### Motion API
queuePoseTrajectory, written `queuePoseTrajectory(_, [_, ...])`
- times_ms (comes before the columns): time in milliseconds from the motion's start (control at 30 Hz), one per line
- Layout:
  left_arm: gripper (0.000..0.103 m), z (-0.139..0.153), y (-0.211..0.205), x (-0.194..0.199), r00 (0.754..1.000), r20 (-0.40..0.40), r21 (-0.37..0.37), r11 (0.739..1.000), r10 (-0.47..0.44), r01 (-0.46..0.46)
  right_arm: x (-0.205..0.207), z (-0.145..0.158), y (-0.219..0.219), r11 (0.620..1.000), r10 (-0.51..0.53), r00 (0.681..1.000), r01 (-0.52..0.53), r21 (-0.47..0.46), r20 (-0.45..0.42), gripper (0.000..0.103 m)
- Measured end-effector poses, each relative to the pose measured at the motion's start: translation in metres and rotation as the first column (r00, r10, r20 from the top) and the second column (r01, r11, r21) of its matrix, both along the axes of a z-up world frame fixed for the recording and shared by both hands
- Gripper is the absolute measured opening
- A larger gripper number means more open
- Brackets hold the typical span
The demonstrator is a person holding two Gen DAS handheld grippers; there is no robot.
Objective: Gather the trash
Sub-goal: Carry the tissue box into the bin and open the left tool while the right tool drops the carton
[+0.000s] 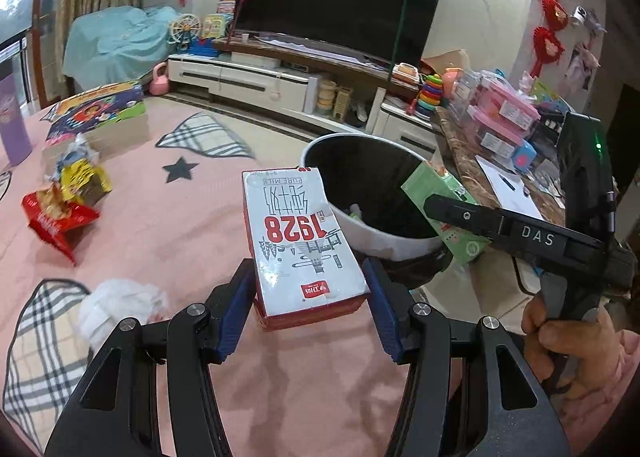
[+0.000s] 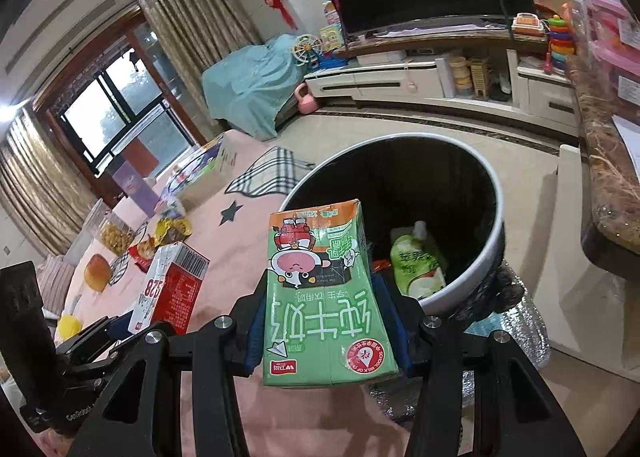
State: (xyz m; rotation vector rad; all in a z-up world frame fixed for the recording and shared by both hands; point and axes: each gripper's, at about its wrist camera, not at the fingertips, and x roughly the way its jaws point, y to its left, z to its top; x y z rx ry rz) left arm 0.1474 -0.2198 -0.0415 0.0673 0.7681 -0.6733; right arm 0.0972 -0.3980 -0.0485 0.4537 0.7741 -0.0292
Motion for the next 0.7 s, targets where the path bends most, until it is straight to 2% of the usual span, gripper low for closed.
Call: queuePoseTrajectory(700, [0.054,0.001,-0.051,0.023,0.999,-0.012,0.030,0.998,-0.053,0.054,0.018,-0.006,-0.036,0.998,-0.053,0.998,0.053,0.015,-0.017,0.050])
